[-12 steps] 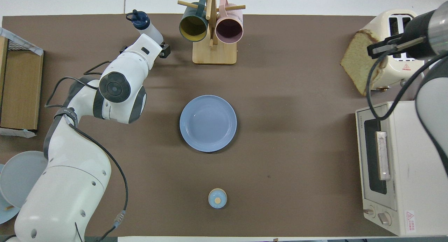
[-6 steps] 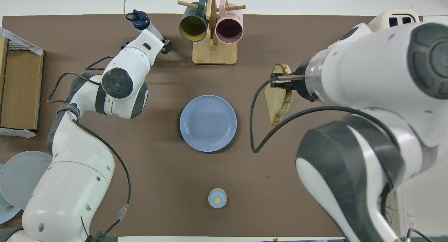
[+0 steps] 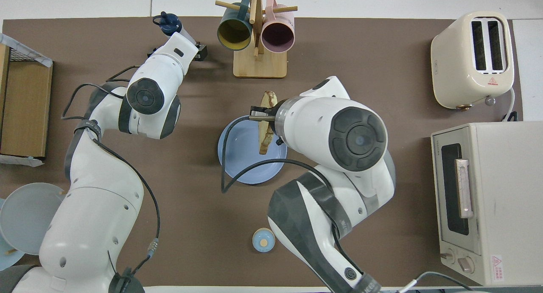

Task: Put bread on plate and add seasoning
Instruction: 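Lower the bread onto the blue plate while the left gripper lifts the bottle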

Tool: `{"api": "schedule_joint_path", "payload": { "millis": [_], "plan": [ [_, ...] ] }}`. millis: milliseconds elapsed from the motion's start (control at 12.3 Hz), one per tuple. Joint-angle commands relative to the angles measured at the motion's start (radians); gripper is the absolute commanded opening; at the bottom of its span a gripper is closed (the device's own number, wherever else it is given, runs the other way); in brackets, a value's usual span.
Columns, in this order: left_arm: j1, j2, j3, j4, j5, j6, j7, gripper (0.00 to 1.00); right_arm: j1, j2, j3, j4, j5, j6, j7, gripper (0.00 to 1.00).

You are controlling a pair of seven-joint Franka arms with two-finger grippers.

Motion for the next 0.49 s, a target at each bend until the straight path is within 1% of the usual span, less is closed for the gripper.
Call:
{"api": "schedule_joint_path", "payload": {
  "millis": [0,162,405],
  "plan": [
    [0.024,0.069,0.017,0.094,0.014,0.004,-0.037,1.00,0.033,0.026,-0.004,-0.039,0.020,0.097,0.045,0.00],
    [0.029,0.071,0.018,0.097,0.016,-0.004,-0.037,1.00,0.093,0.058,-0.006,-0.040,0.020,0.134,0.102,0.00],
    [0.021,0.071,0.018,0.097,0.014,-0.002,-0.039,1.00,0.093,0.058,-0.006,-0.066,0.014,0.131,0.108,0.00]
  ]
}}
